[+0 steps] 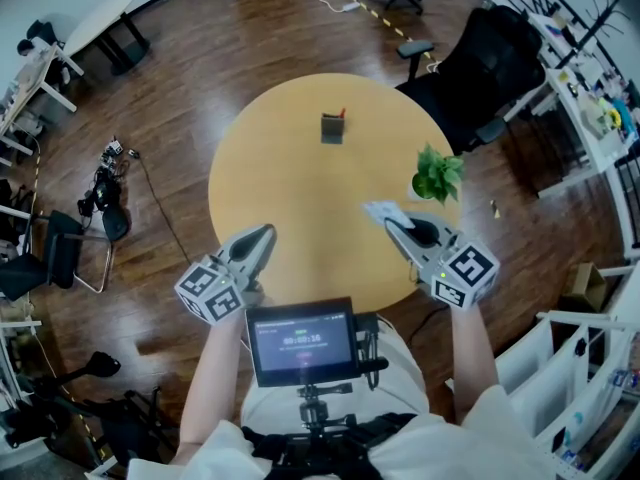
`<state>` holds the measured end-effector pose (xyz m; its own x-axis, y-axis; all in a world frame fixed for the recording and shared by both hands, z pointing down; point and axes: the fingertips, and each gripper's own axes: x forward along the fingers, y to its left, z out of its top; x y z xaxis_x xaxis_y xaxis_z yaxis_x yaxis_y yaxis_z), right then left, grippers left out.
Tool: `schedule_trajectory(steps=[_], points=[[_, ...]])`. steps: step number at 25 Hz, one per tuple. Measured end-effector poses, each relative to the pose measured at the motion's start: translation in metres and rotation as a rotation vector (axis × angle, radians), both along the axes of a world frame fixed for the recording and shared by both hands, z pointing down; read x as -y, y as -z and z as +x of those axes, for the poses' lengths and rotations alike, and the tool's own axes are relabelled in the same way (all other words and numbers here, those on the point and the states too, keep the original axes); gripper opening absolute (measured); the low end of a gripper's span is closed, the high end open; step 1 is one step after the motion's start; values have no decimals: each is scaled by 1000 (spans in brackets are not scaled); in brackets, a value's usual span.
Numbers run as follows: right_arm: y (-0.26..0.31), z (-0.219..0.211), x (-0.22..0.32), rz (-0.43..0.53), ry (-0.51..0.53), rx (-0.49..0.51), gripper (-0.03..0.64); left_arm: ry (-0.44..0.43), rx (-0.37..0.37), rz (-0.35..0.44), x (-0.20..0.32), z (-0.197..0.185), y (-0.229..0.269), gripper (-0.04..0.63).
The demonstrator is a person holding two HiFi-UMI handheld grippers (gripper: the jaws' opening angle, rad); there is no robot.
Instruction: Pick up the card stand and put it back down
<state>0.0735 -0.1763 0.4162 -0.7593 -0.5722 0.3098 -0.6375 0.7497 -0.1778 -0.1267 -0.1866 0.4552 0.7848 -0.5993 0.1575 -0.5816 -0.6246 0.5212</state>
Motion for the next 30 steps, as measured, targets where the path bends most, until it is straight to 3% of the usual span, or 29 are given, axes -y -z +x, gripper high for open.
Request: schedule_trajectory(steps=[30], points=[[-72, -7, 0, -97, 40, -91, 26, 31, 88, -32, -17, -8, -35, 0]])
